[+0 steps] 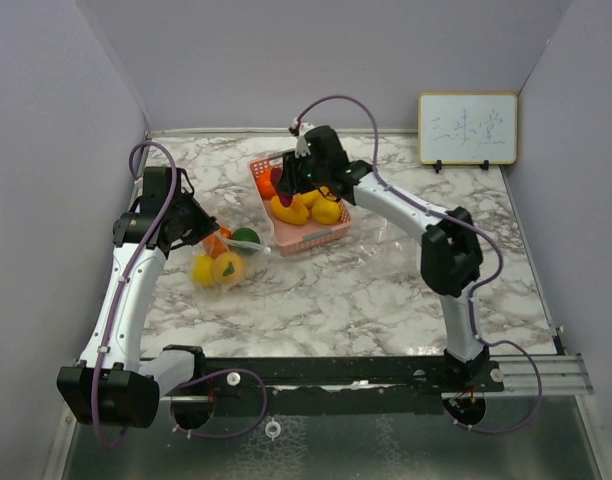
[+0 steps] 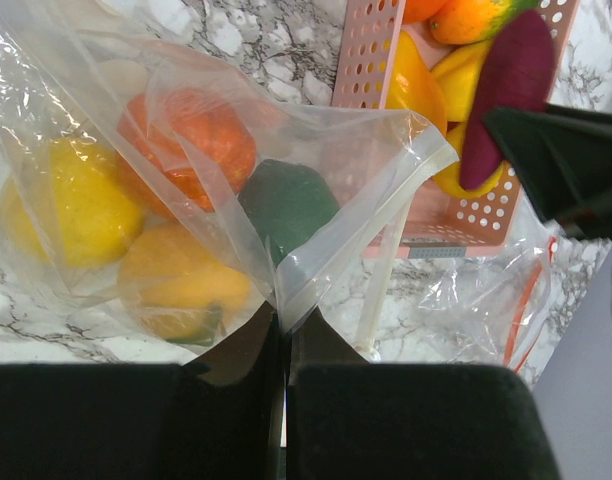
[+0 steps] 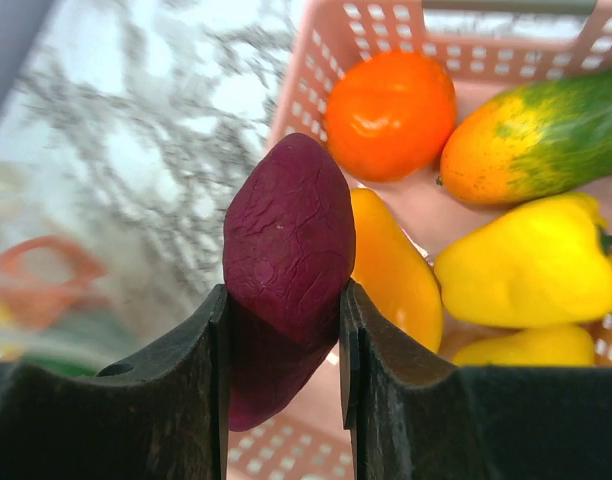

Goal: Place the food in the zip-top bag and seal the zipper
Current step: Pick up the fake vegetable from the bin, then place the fake vegetable in the zipper food storage bag.

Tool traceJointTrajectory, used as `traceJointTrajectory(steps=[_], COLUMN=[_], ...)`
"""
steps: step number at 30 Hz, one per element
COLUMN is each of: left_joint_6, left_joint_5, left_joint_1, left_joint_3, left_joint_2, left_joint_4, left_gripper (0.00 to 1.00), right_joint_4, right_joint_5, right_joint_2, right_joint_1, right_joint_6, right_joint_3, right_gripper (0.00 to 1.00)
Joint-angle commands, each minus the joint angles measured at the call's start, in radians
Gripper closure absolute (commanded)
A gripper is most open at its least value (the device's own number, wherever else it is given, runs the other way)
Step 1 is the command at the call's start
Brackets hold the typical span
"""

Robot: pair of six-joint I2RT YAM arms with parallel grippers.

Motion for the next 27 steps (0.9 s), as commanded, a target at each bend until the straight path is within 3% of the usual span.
traceJointTrajectory(steps=[1, 4, 11, 17, 27], left_joint_6=[-0.033, -0.050, -0.108, -0.132, -0.084], left_joint_5=[0.040, 0.078, 0.172, 0.243, 0.515], left_joint_1=[0.005, 0.005, 0.004, 0.004, -0.002], left_joint_3=[0.024, 0.021, 0.007, 0.012, -0.093], left_joint_2=[0.002, 0.017, 0.034, 0.051, 0.044], left_joint_4=[0.062, 0.088, 0.198, 0.274, 0.471], left_gripper=[1.00, 1.00, 1.00, 1.00, 1.00], right_joint_4=[0.083, 0.096, 0.100, 0.088, -0.024], right_joint_5=[-0.227, -0.343, -0.435, -0.423, -0.328], right_joint_2=[-0.198, -0.257, -0.296, -0.260, -0.130], right_joint_1=[0.003, 0.015, 0.077, 0.091, 0.091], right_joint_6=[-0.038, -0.044, -0.082, -0.098, -0.101], right_joint_3=[-0.090, -0.150, -0.218, -0.237, -0.068], right_gripper=[0.82, 0.83, 0.83, 0.82, 0.80])
